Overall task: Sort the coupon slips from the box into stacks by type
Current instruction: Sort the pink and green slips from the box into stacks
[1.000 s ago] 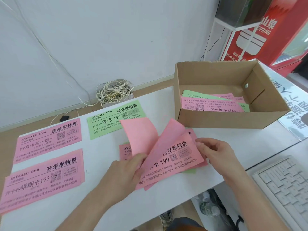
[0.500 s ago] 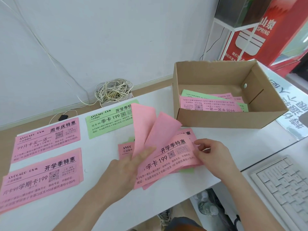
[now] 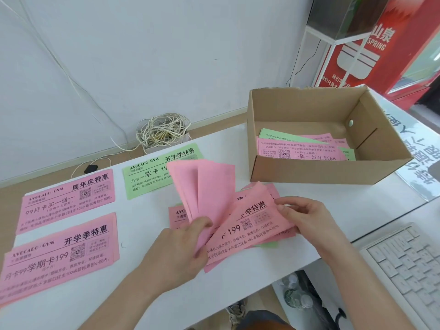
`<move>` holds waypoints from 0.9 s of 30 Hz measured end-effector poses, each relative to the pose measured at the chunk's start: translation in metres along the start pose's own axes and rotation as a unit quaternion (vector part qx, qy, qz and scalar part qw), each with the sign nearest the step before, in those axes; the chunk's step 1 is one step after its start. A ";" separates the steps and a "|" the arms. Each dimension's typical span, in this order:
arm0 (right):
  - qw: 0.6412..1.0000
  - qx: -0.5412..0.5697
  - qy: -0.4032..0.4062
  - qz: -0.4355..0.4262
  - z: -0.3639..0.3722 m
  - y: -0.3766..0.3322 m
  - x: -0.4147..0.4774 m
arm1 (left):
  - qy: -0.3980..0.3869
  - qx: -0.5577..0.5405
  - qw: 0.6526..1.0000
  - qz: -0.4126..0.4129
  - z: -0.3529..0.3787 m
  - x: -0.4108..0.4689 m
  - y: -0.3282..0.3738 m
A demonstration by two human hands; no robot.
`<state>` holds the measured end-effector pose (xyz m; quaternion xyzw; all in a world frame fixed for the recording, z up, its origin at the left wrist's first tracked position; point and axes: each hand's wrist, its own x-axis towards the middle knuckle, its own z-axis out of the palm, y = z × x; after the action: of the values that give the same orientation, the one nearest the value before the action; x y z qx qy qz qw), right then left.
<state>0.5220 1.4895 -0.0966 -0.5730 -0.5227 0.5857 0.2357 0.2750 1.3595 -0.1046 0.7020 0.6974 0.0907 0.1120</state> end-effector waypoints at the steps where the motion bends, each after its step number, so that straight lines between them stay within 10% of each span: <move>1: 1.000 -0.016 0.004 -0.004 0.000 0.001 0.001 | -0.011 0.013 1.000 0.004 0.002 0.000 0.002; 9: 0.995 -0.094 -0.015 -0.009 0.002 0.002 0.003 | 0.060 -0.009 0.998 0.024 0.002 -0.004 0.000; 17: 0.995 0.071 -0.058 0.030 -0.004 0.000 0.003 | 0.048 0.033 0.995 0.080 0.011 -0.003 -0.008; 21: 0.988 -0.143 0.020 -0.051 0.005 -0.001 0.001 | 0.077 0.054 0.989 0.114 0.012 -0.001 -0.004; 27: 0.877 -0.421 0.050 -0.227 0.027 0.002 -0.002 | 0.040 0.094 0.993 0.056 0.010 0.001 0.001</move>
<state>0.4984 1.4780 -0.1025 -0.5121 -0.8231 0.2112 0.1246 0.2785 1.3599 -0.1139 0.7431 0.6665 0.0589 0.0121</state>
